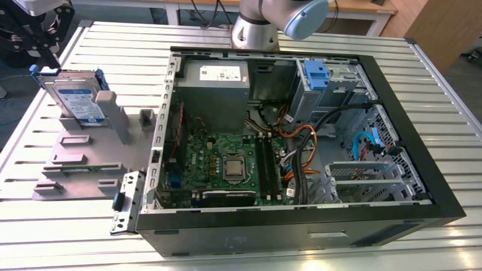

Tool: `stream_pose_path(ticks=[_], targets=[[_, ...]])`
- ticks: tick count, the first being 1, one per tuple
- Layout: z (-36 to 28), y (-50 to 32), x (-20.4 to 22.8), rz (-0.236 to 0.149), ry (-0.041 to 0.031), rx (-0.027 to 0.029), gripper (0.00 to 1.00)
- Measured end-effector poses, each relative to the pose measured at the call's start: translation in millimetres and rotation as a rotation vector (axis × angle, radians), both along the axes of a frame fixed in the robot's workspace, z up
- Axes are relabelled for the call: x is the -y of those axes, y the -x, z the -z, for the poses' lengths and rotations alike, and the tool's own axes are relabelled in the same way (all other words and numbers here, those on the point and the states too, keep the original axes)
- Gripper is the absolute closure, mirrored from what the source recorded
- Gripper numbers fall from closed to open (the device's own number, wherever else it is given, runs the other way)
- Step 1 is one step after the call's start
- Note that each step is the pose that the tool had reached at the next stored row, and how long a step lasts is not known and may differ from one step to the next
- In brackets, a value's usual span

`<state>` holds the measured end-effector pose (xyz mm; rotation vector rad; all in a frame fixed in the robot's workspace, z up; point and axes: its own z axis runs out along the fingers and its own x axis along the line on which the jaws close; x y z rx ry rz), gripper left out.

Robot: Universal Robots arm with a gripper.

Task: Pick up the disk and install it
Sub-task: 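Pick up the disk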

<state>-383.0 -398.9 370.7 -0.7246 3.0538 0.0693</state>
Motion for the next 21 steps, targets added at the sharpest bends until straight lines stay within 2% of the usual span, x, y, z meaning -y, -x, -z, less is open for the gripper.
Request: stream_pose_path(ticks=[21], targets=[[0.0,0.0,0.0,-0.012,0.0,0.0,0.89]])
